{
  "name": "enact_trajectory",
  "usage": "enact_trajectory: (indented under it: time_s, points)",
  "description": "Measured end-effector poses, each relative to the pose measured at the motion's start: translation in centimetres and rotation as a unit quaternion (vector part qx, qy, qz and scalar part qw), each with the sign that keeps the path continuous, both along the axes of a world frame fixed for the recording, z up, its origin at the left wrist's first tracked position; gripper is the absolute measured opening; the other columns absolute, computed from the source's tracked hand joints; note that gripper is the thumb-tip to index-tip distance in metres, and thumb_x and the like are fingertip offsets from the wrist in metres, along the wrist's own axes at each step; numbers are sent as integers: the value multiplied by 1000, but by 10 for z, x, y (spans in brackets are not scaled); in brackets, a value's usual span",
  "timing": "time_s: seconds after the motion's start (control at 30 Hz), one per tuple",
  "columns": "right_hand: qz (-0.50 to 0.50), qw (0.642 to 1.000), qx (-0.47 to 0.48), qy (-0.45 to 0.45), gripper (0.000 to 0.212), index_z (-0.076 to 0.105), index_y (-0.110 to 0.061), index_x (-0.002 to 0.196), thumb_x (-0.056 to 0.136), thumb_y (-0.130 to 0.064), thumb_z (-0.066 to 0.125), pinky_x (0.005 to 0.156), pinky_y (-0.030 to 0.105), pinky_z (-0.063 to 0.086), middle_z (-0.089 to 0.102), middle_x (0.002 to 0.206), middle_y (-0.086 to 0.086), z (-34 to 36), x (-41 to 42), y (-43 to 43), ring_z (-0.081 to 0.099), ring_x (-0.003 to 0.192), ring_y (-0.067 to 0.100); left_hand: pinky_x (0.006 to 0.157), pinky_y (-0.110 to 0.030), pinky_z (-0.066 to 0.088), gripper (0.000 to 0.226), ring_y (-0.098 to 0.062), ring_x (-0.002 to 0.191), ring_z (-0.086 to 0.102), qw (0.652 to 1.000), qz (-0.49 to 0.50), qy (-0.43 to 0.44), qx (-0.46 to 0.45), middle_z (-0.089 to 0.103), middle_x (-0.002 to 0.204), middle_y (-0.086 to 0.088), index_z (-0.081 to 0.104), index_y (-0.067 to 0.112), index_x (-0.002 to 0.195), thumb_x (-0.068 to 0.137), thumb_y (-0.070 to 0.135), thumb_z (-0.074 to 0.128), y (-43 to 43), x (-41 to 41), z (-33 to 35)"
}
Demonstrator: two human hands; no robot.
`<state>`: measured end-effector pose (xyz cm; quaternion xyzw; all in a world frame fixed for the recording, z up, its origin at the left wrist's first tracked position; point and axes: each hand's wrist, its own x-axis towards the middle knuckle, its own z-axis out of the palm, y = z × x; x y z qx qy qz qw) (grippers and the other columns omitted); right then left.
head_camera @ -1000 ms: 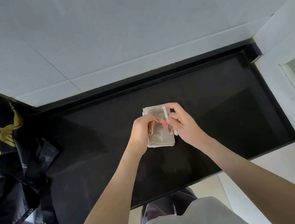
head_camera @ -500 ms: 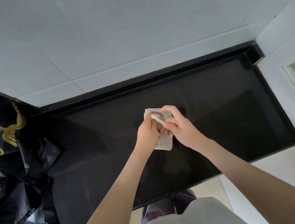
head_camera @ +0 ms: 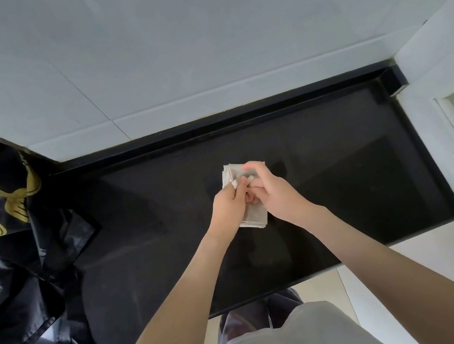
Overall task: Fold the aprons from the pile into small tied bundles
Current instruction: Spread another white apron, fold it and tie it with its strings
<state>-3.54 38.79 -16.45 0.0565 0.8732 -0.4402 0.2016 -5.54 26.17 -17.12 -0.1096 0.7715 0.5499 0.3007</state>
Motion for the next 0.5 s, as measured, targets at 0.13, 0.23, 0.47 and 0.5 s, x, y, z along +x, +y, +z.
enact_trajectory:
  time_s: [0.13,0.23,0.47,0.5]
  points:
    - [-78,997,-13,28,40,32,-19,138,101,-13,45,77,5,42,55,107,-8,-4,8,-3,58,88,4,67,-21,42,36,-8,63,48,999,3,-15,44,53,64,3,56,15,73,103,30,41,-1,-1,-3]
    - [-143,986,-76,44,33,40,-17,131,99,-8,46,81,11,45,61,92,-7,-7,18,-7,58,90,7,64,-18,42,25,-5,61,48,999,-14,4,48,53,64,5,57,15,88,104,24,39,-3,-2,-2]
    - [-162,983,-85,28,22,57,-23,100,96,-4,47,75,28,48,58,85,2,-7,11,5,56,87,15,72,-26,46,14,-7,66,51,997,-11,9,76,58,76,-1,55,18,103,102,20,41,-11,-2,-10]
    - [-141,987,-80,15,21,57,-23,100,97,-5,46,75,26,47,59,87,2,-5,10,8,56,86,13,72,-23,47,16,-6,65,52,997,-12,8,81,58,74,1,57,18,105,103,20,42,-12,-3,-11]
